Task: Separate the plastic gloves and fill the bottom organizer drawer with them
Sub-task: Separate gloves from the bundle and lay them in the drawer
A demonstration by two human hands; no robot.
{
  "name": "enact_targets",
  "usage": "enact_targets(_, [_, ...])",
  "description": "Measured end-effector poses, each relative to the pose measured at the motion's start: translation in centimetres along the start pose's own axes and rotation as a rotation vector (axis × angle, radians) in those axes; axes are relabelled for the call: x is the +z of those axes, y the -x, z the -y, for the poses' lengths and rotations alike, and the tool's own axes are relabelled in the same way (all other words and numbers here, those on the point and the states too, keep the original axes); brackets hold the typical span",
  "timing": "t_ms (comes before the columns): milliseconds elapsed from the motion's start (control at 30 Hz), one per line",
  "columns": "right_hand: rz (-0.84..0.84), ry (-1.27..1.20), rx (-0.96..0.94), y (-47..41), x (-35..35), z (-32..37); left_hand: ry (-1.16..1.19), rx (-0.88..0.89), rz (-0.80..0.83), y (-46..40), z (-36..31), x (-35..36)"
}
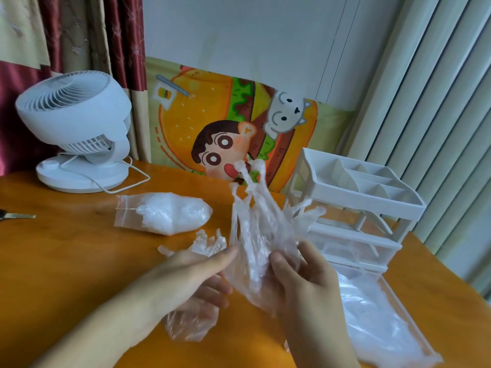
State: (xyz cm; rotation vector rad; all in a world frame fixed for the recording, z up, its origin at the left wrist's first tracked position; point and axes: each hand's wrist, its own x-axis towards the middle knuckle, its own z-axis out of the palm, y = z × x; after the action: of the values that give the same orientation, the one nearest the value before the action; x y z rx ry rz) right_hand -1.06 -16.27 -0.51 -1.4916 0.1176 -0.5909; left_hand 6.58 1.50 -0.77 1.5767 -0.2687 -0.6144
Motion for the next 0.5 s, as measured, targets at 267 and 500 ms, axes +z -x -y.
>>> enact_targets(267, [0.098, 0.000, 0.082, 0.4, 0.5, -0.2, 0.265, 0.227, -0.049, 0.7, -0.1, 3.0])
enact_targets(500, [-0.075, -0.272, 0.275, 0.1, -0.1, 0.3, 0.175, 0.325, -0.282, 0.5, -0.3, 1.9])
